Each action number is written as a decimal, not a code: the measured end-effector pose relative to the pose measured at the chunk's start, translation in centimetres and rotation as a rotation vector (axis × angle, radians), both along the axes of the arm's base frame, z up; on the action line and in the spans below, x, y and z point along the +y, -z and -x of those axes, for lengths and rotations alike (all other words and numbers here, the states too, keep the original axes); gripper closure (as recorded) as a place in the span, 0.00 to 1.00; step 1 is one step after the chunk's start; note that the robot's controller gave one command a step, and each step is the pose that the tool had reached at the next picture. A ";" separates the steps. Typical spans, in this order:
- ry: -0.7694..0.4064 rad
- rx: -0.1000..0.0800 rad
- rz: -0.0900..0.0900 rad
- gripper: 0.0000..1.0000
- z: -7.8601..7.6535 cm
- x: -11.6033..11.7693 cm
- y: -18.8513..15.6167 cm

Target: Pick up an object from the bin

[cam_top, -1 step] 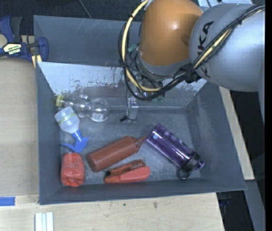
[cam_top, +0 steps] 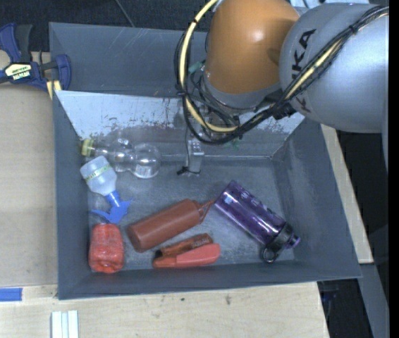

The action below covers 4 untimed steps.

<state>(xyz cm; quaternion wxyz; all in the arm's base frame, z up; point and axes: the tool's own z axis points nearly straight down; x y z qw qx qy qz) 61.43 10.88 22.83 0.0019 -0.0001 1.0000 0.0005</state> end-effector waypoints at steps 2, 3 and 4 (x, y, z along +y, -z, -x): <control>-0.117 0.006 0.001 0.00 3.8 -6.1 7.2; -0.147 -0.001 0.001 0.00 7.0 -5.5 11.3; -0.155 0.007 0.001 0.00 7.7 -5.0 12.8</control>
Offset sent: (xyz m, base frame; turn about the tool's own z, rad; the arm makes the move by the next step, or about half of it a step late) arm -0.0363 -0.0650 -0.0688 -0.1174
